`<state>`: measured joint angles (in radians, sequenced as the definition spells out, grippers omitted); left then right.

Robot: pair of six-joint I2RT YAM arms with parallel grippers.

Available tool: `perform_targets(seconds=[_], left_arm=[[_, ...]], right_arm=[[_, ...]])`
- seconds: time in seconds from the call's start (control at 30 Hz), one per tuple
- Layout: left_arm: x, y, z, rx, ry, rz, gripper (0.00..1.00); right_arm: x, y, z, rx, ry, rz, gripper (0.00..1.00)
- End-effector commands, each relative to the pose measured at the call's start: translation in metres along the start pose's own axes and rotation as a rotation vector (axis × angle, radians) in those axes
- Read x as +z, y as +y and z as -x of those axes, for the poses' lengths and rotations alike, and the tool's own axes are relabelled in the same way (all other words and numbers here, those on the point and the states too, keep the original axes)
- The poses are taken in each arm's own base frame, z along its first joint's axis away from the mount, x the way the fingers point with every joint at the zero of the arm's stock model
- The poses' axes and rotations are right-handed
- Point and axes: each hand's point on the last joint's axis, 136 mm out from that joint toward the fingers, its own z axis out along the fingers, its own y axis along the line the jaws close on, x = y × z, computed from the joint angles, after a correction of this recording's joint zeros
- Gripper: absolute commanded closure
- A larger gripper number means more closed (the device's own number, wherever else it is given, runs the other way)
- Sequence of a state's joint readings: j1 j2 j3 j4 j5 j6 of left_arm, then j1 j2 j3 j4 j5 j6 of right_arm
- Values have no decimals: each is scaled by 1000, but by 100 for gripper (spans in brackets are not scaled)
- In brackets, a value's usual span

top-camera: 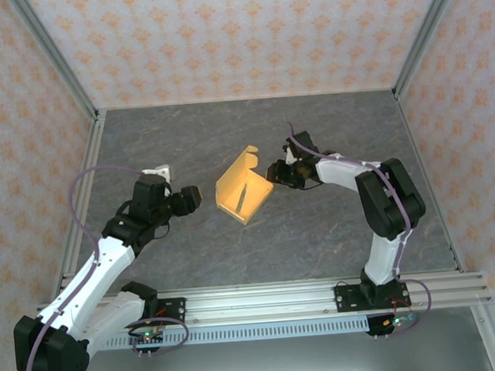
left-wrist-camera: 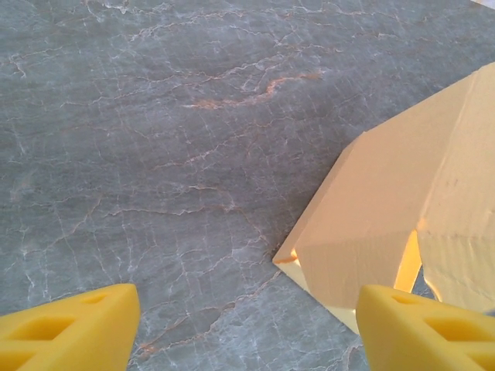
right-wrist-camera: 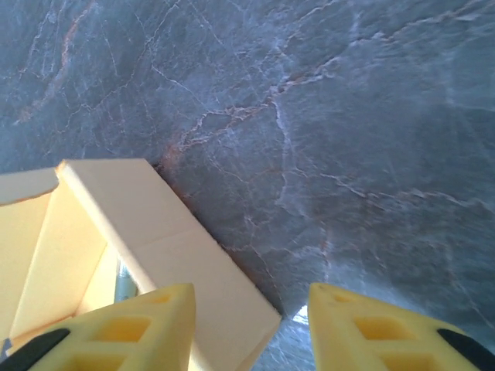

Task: Fold the paper box

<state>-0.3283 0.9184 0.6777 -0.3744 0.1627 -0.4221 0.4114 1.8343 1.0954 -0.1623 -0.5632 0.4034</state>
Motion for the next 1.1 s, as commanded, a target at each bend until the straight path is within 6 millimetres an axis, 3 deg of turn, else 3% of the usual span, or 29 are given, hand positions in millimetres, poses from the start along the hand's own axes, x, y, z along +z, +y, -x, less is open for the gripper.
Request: perform_targets(seconds=[0.0, 0.57, 1.07], left_arm=[[-1, 8, -3, -4, -3, 42, 25], [7, 15, -7, 9, 9, 76, 25], [-10, 34, -12, 0, -14, 160, 25]], right_arm=[[-1, 24, 10, -35, -8, 101, 60], [2, 34, -23, -43, 62, 160, 72], [6, 63, -81, -94, 114, 187, 64]])
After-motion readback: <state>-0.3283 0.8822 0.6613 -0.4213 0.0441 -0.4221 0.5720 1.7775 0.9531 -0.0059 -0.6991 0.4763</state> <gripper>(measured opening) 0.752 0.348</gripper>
